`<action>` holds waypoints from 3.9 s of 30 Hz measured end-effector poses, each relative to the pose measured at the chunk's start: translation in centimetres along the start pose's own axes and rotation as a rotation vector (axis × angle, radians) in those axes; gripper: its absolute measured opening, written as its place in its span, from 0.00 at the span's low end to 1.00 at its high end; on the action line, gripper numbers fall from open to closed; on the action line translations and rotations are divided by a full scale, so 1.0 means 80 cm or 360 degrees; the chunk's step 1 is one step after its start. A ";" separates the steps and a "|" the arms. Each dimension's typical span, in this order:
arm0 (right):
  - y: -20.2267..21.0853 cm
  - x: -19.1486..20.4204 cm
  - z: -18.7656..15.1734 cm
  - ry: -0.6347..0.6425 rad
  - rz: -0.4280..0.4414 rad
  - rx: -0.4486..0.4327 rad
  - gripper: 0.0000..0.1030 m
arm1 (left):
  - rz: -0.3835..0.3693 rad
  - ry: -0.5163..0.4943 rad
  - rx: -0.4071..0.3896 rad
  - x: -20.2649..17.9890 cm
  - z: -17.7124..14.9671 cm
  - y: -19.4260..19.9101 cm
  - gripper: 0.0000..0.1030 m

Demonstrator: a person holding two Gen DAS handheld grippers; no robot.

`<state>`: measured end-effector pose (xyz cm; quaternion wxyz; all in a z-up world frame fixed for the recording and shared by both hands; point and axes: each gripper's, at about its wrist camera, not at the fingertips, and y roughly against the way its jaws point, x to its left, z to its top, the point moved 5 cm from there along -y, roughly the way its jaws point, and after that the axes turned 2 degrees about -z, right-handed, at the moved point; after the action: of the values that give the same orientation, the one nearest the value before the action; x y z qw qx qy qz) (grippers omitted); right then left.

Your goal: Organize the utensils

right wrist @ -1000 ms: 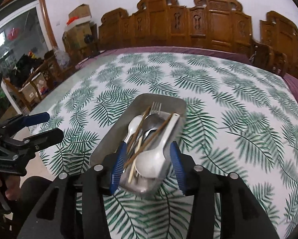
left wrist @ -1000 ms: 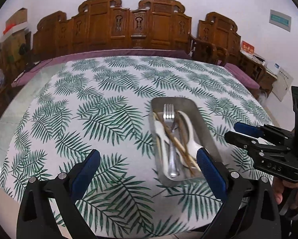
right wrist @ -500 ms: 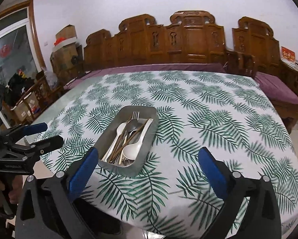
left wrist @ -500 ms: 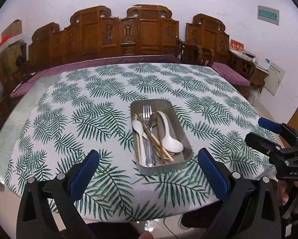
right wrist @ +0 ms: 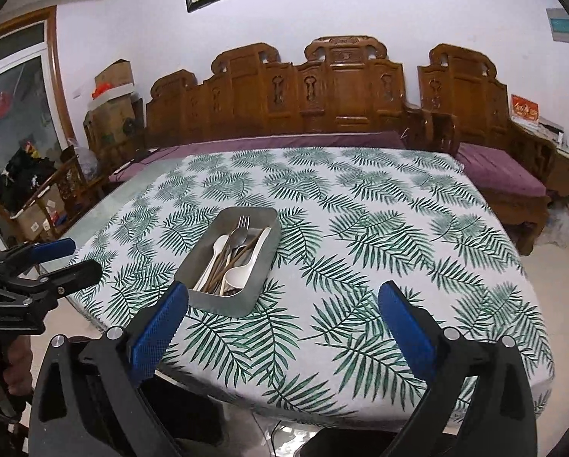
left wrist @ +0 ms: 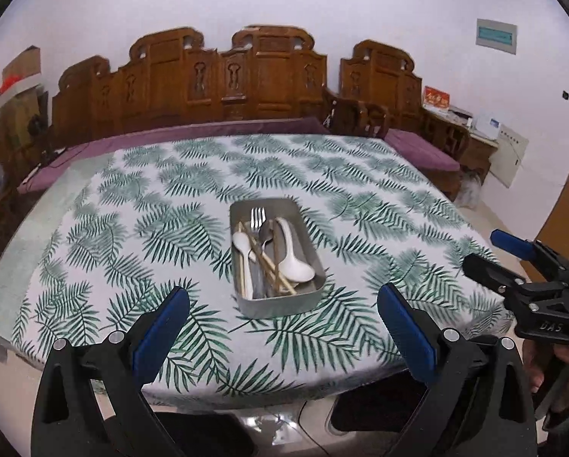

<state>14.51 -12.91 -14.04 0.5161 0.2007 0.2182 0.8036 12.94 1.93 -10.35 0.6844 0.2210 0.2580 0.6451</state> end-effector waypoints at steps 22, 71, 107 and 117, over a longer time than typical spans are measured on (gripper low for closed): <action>0.103 -0.007 0.060 -0.0013 -0.0107 -0.0278 0.97 | -0.0003 -0.0017 -0.0264 -0.027 0.054 0.097 0.92; 0.175 0.037 0.086 0.0066 0.0011 -0.0469 0.97 | 0.0004 -0.0105 -0.0494 -0.052 0.069 0.169 0.92; 0.178 0.038 0.085 0.0061 0.0019 -0.0468 0.97 | 0.0006 -0.0106 -0.0502 -0.054 0.068 0.169 0.92; 0.180 0.042 0.087 0.0058 0.0030 -0.0471 0.97 | 0.0002 -0.0106 -0.0498 -0.056 0.067 0.170 0.92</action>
<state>6.36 -14.20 0.09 0.5285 0.1099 0.1046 0.8353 5.74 -1.38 2.73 0.7182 0.1332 0.1314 0.6702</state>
